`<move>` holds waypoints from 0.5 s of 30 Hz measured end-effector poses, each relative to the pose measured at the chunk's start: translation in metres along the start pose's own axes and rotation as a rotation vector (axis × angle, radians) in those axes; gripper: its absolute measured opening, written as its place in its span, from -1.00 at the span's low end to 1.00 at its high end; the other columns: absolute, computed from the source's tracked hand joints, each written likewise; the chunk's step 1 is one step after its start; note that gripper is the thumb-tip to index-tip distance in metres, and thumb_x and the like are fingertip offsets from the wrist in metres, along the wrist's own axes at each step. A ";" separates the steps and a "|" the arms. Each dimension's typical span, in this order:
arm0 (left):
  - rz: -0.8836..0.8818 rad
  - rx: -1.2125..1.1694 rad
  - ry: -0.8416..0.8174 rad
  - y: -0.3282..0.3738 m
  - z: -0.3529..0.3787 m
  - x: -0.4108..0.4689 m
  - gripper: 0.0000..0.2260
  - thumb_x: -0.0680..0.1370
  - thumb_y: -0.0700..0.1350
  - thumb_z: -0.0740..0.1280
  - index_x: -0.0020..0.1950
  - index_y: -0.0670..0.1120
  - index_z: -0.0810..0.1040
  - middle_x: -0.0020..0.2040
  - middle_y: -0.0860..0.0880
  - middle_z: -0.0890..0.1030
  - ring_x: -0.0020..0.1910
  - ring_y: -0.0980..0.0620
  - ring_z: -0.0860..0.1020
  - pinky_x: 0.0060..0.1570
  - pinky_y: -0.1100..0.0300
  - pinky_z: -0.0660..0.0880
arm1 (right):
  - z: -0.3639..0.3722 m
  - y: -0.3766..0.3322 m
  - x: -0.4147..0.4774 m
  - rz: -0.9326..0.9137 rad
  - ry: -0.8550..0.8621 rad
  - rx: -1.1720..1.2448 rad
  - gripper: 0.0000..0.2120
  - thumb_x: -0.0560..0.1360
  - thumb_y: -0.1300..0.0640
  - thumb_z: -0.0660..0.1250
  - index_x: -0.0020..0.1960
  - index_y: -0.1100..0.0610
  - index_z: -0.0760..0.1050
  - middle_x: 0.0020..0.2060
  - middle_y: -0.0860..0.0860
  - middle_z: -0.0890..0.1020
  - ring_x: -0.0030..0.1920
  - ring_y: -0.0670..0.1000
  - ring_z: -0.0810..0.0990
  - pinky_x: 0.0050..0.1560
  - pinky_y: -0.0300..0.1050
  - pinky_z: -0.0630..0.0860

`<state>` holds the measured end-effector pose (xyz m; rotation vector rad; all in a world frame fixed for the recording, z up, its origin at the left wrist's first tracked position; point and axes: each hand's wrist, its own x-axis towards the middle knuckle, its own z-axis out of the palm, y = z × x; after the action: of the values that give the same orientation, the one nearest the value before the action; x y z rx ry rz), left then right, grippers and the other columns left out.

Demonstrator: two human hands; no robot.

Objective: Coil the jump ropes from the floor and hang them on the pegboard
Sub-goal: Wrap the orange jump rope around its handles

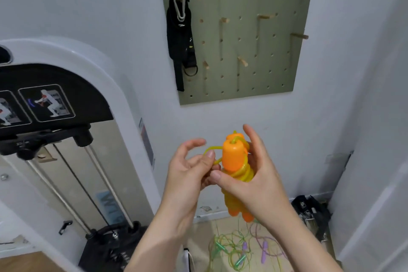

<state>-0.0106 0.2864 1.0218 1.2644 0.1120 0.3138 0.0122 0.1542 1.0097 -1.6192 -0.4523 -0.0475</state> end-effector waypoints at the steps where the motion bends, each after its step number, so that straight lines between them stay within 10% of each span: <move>1: -0.005 -0.016 -0.014 -0.003 0.011 0.008 -0.82 0.52 -0.25 0.32 0.11 -0.10 0.49 -0.31 -0.11 0.62 -0.39 0.03 0.55 -0.36 0.24 0.50 | -0.012 0.002 0.009 0.040 -0.034 0.099 -0.01 0.11 -0.14 0.59 0.45 -0.26 0.20 0.21 -0.14 0.55 0.17 -0.13 0.57 0.12 -0.14 0.55; 7: 0.024 0.045 -0.010 -0.020 0.059 0.045 -0.87 0.53 -0.22 0.33 0.03 -0.13 0.63 -0.35 -0.12 0.60 -0.41 0.06 0.53 -0.39 0.29 0.50 | -0.064 0.015 0.055 0.144 -0.127 0.512 -0.22 0.10 0.11 0.60 0.29 -0.10 0.46 -0.11 0.07 0.63 -0.17 0.02 0.66 -0.21 -0.15 0.56; 15: 0.036 0.126 -0.011 0.003 0.087 0.101 -0.86 0.56 -0.22 0.30 -0.05 -0.13 0.67 -0.31 -0.12 0.61 -0.27 -0.05 0.62 -0.34 0.23 0.54 | -0.098 0.005 0.115 -0.033 -0.101 -0.166 -0.33 0.20 -0.14 0.61 0.15 -0.27 0.29 -0.12 -0.16 0.62 -0.10 -0.18 0.58 -0.10 -0.19 0.55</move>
<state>0.1074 0.2372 1.0604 1.3940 0.1011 0.3345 0.1430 0.0892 1.0498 -1.7825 -0.5651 -0.0280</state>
